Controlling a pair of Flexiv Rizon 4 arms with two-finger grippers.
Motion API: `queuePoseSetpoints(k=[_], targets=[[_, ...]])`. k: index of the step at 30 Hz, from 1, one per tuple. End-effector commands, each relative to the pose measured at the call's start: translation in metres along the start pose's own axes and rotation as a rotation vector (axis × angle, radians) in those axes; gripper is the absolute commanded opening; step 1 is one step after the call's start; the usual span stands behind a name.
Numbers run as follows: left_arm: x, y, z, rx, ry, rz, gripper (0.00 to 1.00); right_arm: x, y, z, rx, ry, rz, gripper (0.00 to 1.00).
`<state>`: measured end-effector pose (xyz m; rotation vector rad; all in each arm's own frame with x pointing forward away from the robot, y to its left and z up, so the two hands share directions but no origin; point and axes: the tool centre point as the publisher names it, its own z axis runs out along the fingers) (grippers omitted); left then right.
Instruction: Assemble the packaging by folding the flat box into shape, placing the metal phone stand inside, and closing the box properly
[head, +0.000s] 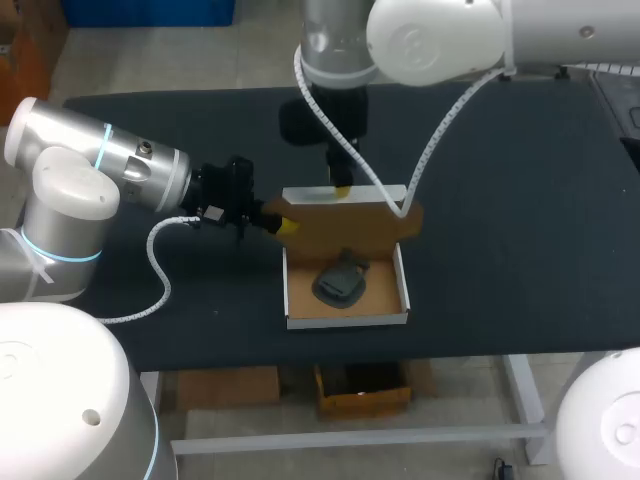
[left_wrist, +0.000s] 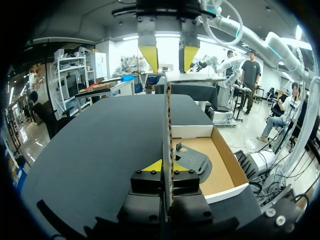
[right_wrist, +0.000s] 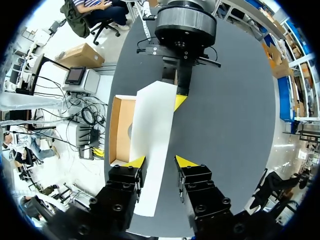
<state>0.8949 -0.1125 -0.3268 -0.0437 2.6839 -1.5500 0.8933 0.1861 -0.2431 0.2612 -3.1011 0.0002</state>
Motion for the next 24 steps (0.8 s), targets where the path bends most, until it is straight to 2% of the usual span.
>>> queuePoseSetpoints(k=[1, 24], targets=[[0.0, 0.0, 0.0, 0.003, 0.0, 0.001, 0.0, -0.003, 0.002, 0.003, 0.007, 0.009, 0.0, 0.33], [0.0, 0.0, 0.0, 0.003, 0.0, 0.001, 0.0, -0.003, -0.003, 0.017, -0.01, 0.046, 0.011, 0.35]])
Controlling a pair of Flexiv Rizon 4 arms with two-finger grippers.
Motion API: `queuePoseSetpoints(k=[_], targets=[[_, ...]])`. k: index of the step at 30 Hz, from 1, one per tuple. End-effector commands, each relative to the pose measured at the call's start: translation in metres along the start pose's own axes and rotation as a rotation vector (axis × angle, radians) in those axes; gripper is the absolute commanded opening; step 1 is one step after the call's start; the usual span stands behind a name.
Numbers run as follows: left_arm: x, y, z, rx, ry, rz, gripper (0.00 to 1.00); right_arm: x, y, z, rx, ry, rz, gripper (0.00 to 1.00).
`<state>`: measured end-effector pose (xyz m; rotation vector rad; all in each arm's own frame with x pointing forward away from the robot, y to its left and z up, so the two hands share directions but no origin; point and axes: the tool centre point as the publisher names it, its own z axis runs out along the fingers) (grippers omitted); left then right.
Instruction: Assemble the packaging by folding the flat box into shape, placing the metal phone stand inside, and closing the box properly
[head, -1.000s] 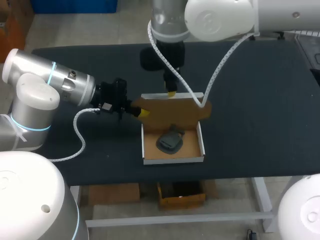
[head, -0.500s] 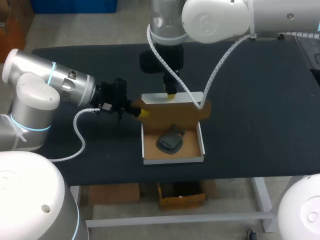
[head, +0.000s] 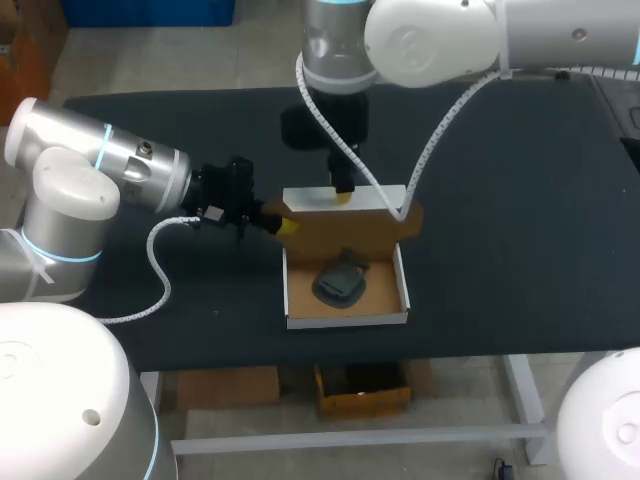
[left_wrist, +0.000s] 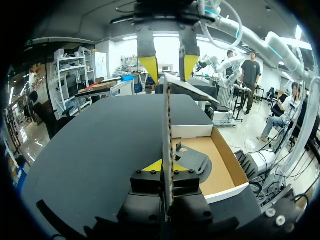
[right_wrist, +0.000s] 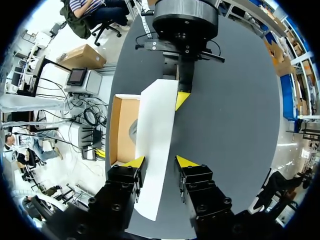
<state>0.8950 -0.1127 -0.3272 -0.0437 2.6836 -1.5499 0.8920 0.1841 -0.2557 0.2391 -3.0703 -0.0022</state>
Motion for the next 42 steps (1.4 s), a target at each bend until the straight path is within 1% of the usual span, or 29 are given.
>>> queuePoseSetpoints(k=[1, 12, 17, 19, 21, 23, 24, 34, 37, 38, 39, 40, 42], targets=[[0.0, 0.0, -0.001, 0.003, 0.0, 0.001, 0.0, -0.004, -0.001, 0.005, -0.007, 0.015, -0.001, 0.35], [0.0, 0.0, -0.001, 0.003, 0.0, 0.001, 0.0, -0.008, -0.003, 0.013, -0.007, 0.045, 0.002, 0.33], [0.0, 0.0, -0.001, 0.003, 0.0, 0.001, 0.0, -0.01, -0.001, 0.015, -0.007, 0.053, -0.003, 0.28], [0.0, 0.0, -0.001, 0.003, 0.0, 0.001, 0.0, -0.01, -0.001, 0.015, -0.007, 0.054, -0.004, 0.25], [0.0, 0.0, -0.001, 0.003, 0.0, 0.001, 0.0, -0.011, -0.001, 0.015, -0.008, 0.057, -0.004, 0.18], [0.0, 0.0, -0.001, 0.003, 0.0, 0.001, 0.0, -0.011, -0.001, 0.016, -0.01, 0.059, -0.003, 0.04], [0.0, 0.0, -0.001, 0.003, 0.0, 0.001, 0.0, -0.011, -0.001, 0.016, -0.011, 0.06, -0.003, 0.0], [0.0, 0.0, -0.001, 0.003, 0.0, 0.001, 0.0, -0.008, 0.0, 0.016, -0.007, 0.057, 0.0, 0.0], [0.0, 0.0, -0.001, 0.003, 0.0, 0.001, 0.0, -0.006, 0.002, 0.015, -0.024, 0.052, -0.008, 0.0], [0.0, 0.0, -0.001, 0.003, 0.0, 0.001, 0.0, -0.006, 0.003, 0.014, -0.034, 0.051, -0.013, 0.25], [0.0, 0.0, -0.001, 0.003, 0.0, 0.001, 0.0, -0.005, 0.003, 0.012, -0.034, 0.048, -0.013, 0.86], [0.0, 0.0, -0.001, 0.003, 0.0, 0.001, 0.0, -0.004, 0.003, 0.011, -0.044, 0.041, -0.017, 1.0], [0.0, 0.0, -0.001, 0.003, 0.0, 0.001, 0.0, -0.002, 0.002, 0.005, -0.068, 0.03, -0.022, 1.0]])
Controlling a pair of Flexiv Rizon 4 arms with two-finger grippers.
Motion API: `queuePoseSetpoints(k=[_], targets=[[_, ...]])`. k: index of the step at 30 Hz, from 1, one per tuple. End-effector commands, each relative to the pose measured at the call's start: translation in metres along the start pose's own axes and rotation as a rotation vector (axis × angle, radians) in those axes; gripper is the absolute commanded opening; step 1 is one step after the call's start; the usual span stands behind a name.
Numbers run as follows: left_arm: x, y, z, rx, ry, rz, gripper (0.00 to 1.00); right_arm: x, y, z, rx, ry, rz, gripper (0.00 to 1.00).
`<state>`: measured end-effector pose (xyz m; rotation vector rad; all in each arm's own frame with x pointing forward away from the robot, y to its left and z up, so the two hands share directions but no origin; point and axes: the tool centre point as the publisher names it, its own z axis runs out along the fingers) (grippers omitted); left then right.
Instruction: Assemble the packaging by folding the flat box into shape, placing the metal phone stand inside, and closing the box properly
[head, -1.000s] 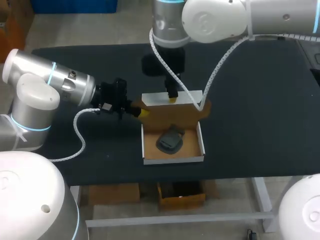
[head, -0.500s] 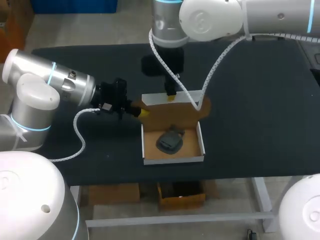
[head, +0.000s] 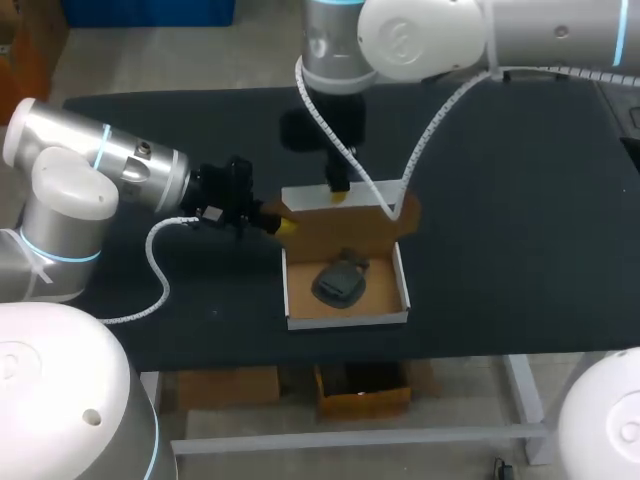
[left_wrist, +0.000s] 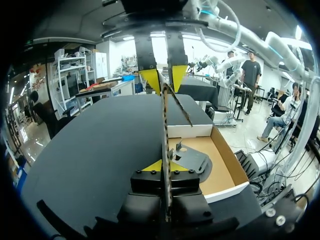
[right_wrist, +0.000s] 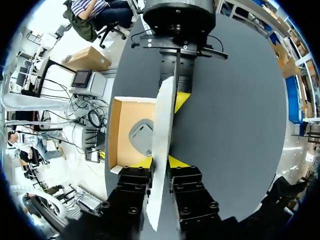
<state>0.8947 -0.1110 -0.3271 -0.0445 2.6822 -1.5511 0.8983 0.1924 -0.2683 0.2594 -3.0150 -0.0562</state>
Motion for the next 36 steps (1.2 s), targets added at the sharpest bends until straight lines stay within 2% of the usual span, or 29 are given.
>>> queuePoseSetpoints(k=[1, 4, 9, 12, 16, 20, 26, 36], targets=[[0.0, -0.001, 0.001, 0.002, 0.001, 0.001, 0.0, 0.007, -0.006, -0.01, -0.052, -0.024, -0.014, 1.0], [0.0, -0.001, 0.001, 0.002, 0.001, 0.001, 0.0, 0.008, -0.009, -0.018, -0.103, -0.037, -0.024, 1.0], [0.0, -0.001, 0.001, 0.002, 0.001, 0.001, 0.0, 0.006, -0.023, -0.034, -0.24, -0.055, -0.029, 1.0], [0.0, -0.001, 0.001, 0.002, 0.001, 0.001, 0.0, 0.003, -0.033, -0.044, -0.273, -0.077, -0.005, 1.0], [0.0, -0.001, 0.001, 0.002, 0.001, 0.001, 0.0, -0.001, -0.044, -0.057, -0.299, -0.101, 0.044, 1.0], [0.0, -0.001, 0.001, 0.002, 0.001, 0.001, 0.0, -0.002, -0.052, -0.067, -0.288, -0.115, 0.111, 1.0], [0.0, -0.001, 0.001, 0.002, 0.001, 0.001, 0.0, -0.006, -0.066, -0.076, -0.336, -0.132, 0.211, 1.0], [0.0, -0.001, 0.001, 0.002, 0.001, 0.001, 0.0, -0.006, -0.066, -0.076, -0.336, -0.132, 0.211, 1.0]])
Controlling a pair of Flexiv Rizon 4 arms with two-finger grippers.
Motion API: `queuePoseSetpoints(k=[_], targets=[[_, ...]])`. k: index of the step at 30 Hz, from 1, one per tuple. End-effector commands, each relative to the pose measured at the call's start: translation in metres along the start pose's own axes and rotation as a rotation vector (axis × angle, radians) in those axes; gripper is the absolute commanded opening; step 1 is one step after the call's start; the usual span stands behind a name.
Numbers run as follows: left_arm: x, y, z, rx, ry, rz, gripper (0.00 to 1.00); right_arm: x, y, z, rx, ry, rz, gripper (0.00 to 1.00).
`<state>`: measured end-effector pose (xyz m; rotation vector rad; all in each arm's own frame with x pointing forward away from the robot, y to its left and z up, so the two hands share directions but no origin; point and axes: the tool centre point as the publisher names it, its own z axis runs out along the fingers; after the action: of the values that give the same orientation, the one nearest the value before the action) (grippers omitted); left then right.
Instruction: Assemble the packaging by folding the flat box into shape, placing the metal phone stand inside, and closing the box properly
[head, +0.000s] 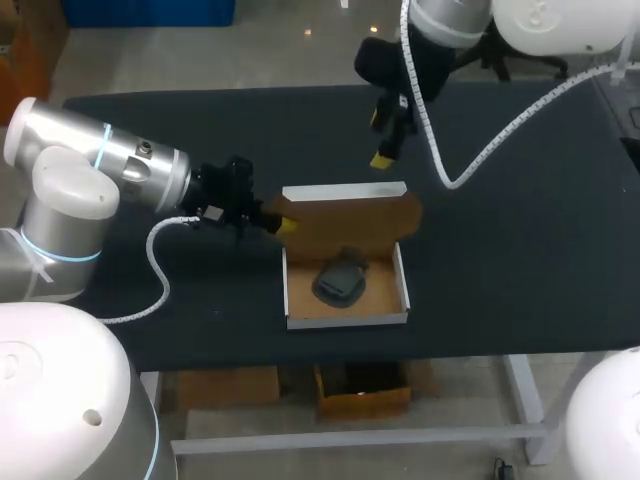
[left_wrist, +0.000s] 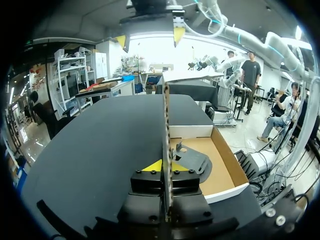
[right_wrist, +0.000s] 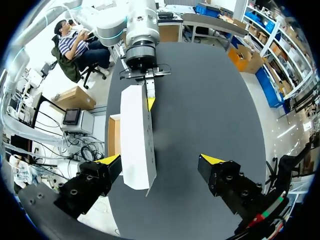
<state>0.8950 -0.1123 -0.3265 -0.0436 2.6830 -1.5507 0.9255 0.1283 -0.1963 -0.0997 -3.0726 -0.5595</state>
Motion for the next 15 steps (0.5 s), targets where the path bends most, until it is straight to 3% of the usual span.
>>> queuePoseSetpoints(k=[1, 15], targets=[[0.0, 0.0003, 0.0002, 0.002, 0.0, 0.001, 0.0, 0.0016, -0.0025, -0.0001, -0.009, -0.002, -0.002, 1.0], [0.0, 0.0003, 0.0002, 0.002, 0.0, 0.001, 0.0, -0.001, -0.0045, 0.0007, -0.009, 0.009, 0.005, 1.0]])
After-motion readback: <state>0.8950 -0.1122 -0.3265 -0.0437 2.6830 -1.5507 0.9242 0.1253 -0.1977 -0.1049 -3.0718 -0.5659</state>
